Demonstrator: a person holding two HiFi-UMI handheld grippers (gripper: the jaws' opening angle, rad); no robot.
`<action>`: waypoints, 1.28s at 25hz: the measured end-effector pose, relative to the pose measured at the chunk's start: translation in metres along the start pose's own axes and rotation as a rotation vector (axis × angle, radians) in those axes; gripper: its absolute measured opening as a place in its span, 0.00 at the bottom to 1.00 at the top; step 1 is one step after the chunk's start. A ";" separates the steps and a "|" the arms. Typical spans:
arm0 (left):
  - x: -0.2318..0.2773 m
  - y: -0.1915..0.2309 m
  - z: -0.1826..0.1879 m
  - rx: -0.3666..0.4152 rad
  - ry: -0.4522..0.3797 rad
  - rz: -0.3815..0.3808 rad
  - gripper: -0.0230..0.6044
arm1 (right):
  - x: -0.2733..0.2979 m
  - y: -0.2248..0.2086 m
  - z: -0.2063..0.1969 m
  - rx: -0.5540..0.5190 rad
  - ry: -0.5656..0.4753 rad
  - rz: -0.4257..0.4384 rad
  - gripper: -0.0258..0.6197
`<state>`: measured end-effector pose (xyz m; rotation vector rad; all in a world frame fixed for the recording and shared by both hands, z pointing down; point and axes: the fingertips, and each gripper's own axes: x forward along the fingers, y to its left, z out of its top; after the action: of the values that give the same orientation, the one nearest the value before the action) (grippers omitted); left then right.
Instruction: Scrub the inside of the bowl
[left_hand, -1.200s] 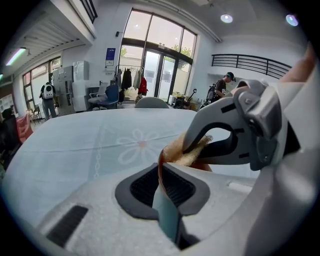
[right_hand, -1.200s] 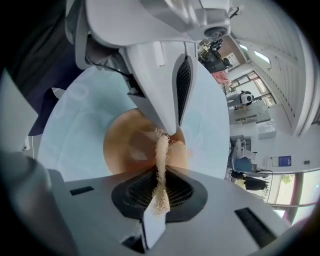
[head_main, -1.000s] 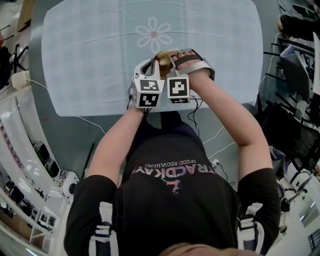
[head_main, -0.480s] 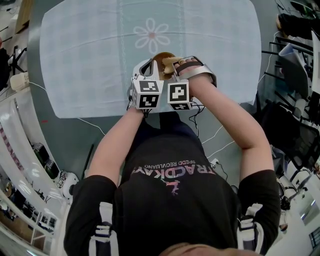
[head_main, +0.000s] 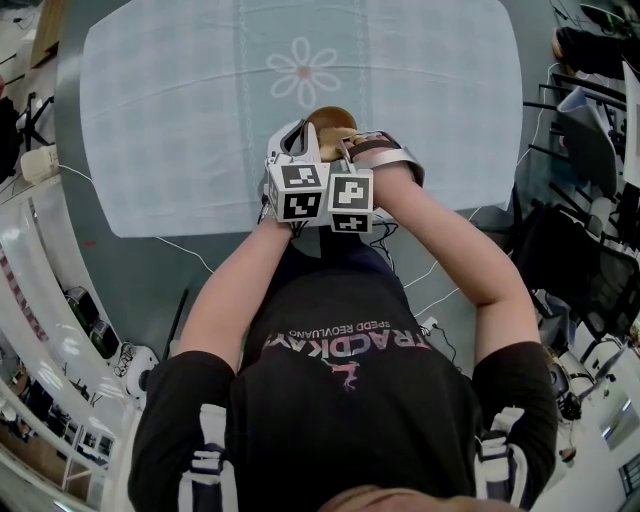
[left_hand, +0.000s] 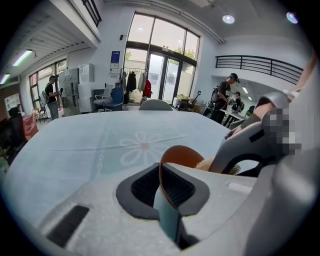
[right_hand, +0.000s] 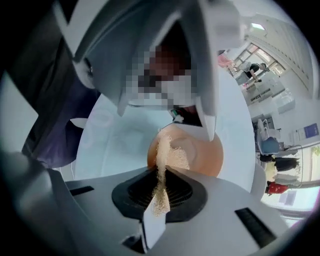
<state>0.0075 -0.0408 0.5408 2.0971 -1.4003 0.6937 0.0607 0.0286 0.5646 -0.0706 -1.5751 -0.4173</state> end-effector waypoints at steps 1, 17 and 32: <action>0.000 0.000 0.000 -0.009 0.000 0.001 0.08 | -0.001 -0.001 0.002 0.031 -0.017 -0.002 0.09; 0.001 0.000 0.004 0.104 -0.005 -0.054 0.08 | 0.001 0.002 -0.008 -0.213 0.022 -0.048 0.09; -0.001 -0.005 0.001 0.195 -0.004 -0.099 0.10 | -0.001 -0.063 -0.002 -0.151 -0.040 -0.277 0.09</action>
<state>0.0118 -0.0397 0.5388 2.3009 -1.2652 0.8144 0.0440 -0.0307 0.5498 0.0241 -1.5955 -0.7557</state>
